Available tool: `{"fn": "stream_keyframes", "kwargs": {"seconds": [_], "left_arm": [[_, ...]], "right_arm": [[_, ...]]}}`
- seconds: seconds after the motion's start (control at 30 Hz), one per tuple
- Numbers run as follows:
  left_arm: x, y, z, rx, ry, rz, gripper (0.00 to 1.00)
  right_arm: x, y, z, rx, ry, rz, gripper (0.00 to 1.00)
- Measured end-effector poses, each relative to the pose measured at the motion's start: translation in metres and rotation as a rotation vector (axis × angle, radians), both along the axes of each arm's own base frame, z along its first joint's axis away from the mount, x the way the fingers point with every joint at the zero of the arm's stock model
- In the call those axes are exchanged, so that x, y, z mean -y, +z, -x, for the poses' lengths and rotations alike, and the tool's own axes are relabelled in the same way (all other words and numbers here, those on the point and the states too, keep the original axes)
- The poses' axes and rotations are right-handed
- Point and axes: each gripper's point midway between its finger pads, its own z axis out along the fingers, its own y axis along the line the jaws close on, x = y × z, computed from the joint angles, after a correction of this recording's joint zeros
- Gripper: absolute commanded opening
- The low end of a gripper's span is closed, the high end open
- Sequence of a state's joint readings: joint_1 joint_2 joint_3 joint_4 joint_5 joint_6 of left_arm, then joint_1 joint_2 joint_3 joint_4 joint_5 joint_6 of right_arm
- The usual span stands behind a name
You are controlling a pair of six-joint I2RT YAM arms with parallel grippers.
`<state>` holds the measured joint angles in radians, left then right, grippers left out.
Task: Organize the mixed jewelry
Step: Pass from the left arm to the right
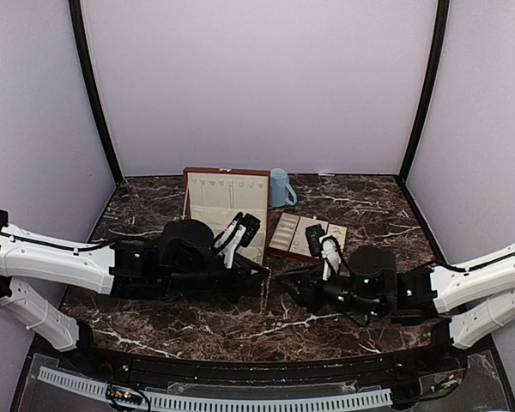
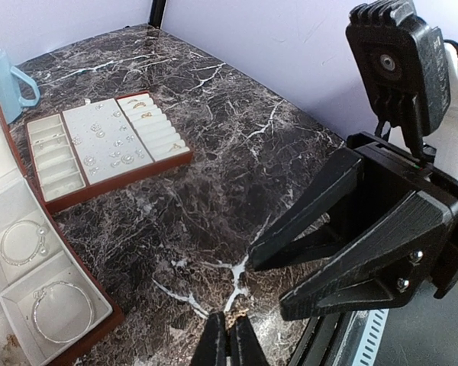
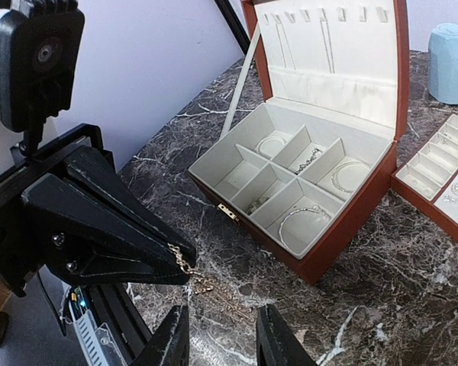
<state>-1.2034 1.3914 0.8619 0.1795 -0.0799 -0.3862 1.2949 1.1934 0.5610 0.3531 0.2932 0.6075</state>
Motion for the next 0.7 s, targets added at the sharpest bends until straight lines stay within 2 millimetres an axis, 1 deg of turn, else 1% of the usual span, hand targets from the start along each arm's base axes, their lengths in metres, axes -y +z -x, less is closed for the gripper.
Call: {"fn": "stream_keyframes", "kwargs": {"seconds": [0.1, 0.23, 0.47, 0.7], "left_arm": [[-0.001, 0.001, 0.001, -0.004, 0.001, -0.002, 0.00], [-0.002, -0.001, 0.001, -0.011, 0.003, -0.010, 0.00], [-0.004, -0.004, 0.001, -0.018, 0.005, -0.020, 0.00], [-0.006, 0.000, 0.002, -0.018, 0.006, -0.017, 0.00]], "right_arm": [[-0.004, -0.005, 0.000, 0.002, 0.003, 0.011, 0.26], [-0.009, -0.010, -0.002, 0.007, 0.007, 0.027, 0.25], [-0.022, -0.007, -0.003, 0.021, 0.026, 0.019, 0.23], [-0.028, -0.012, -0.001, 0.028, 0.049, 0.038, 0.22]]}}
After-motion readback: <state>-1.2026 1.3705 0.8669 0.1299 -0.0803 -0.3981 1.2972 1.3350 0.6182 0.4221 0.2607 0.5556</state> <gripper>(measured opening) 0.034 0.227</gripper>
